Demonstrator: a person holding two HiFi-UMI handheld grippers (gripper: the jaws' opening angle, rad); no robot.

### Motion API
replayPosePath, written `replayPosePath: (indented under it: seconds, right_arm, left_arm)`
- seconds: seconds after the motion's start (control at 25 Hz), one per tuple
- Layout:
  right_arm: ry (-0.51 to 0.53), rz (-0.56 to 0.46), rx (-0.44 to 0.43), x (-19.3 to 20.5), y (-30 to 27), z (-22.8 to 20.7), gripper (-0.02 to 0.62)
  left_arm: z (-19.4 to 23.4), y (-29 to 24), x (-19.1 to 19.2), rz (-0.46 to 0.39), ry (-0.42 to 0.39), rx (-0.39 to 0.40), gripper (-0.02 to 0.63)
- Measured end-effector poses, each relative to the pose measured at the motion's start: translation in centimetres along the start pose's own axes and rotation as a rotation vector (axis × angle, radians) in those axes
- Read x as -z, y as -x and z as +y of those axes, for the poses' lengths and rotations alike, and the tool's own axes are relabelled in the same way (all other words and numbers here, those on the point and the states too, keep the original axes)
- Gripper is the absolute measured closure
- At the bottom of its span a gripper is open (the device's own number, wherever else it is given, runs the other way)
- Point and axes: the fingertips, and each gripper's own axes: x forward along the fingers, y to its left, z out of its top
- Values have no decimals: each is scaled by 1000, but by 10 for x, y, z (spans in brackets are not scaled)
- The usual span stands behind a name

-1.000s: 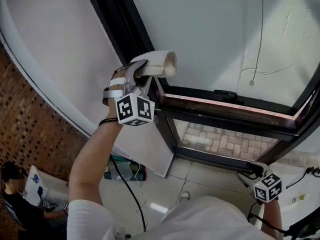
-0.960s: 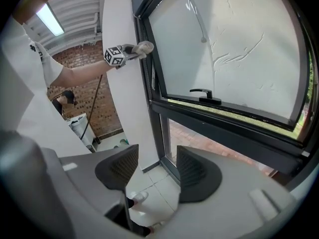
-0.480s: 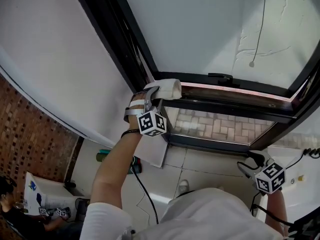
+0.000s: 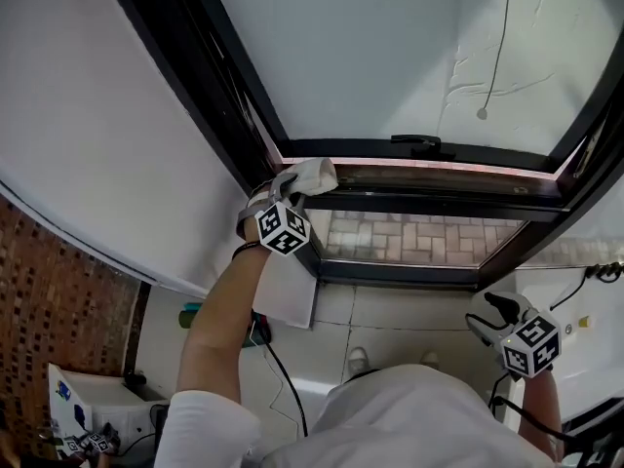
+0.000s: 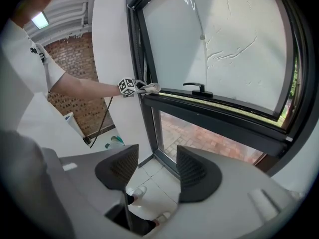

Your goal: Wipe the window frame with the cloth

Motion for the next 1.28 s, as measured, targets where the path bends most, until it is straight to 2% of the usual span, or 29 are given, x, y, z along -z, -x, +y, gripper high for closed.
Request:
replayPosePath:
  seconds: [0.12, 0.2, 0.56, 0.84, 0.96, 1.12, 1.28]
  right_arm:
    - [-24, -8, 18, 1, 1, 0, 353]
    - [-35, -12, 20, 3, 0, 2, 353]
    - [-67, -40, 24, 10, 2, -5, 353]
    - [-83, -65, 23, 15, 12, -19, 353]
    - [-92, -59, 22, 22, 14, -25, 353]
    - [-84, -64, 10, 22, 9, -34, 353]
    - [-75, -79, 0, 20, 13, -44, 353]
  left_arm:
    - [-4, -2, 3, -54, 132, 71, 476]
    - [-6, 1, 4, -76, 189, 101, 479]
    - [-25, 16, 10, -80, 263, 232, 483]
    - [-64, 41, 0, -48, 255, 364, 486]
    - [-83, 50, -20, -80, 223, 369, 486]
    - [-92, 57, -72, -123, 142, 348, 486]
    - [-115, 60, -162, -228, 67, 358, 486]
